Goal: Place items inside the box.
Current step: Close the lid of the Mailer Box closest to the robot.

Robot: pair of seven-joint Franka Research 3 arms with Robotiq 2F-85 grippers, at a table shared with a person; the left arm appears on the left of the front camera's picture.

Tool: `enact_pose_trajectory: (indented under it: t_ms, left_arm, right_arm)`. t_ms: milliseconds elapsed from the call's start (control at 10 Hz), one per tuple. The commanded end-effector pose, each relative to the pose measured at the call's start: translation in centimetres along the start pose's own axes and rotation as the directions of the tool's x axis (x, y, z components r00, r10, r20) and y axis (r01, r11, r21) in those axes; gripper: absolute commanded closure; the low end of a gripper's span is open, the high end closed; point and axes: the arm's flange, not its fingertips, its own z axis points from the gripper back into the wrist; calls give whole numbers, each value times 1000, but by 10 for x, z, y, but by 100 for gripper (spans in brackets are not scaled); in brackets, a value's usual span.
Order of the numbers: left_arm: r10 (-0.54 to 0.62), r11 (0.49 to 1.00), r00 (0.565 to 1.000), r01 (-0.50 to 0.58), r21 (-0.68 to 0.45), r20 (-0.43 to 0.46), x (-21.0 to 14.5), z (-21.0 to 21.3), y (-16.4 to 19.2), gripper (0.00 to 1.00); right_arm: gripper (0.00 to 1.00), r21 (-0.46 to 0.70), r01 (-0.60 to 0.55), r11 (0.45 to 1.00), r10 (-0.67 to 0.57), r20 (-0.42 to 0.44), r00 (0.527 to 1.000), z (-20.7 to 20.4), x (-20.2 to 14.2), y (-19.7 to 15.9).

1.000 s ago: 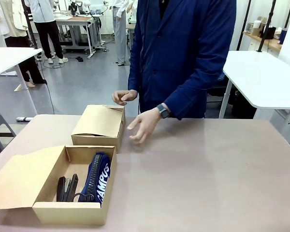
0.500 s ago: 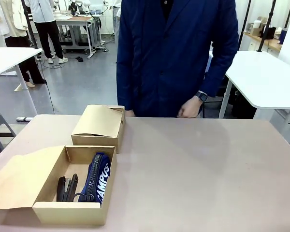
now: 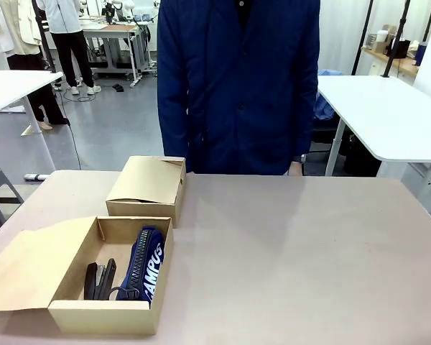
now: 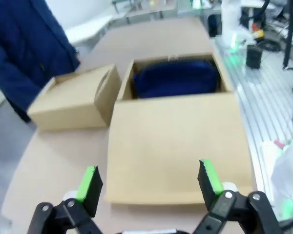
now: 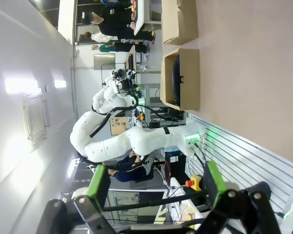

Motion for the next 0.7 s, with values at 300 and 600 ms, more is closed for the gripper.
enact_pose_trajectory:
  t_ms: [300, 600]
  left_arm:
    - [45, 998, 987, -53, -44, -156, -97, -21, -2, 0]
    - [67, 995, 981, -80, -65, -184, -108, -32, 1, 0]
  right_arm:
    - [0, 20, 1, 1000, -1, 4, 1000, -1, -1, 3]
    - [0, 20, 1, 1000, -1, 4, 1000, -1, -1, 3]
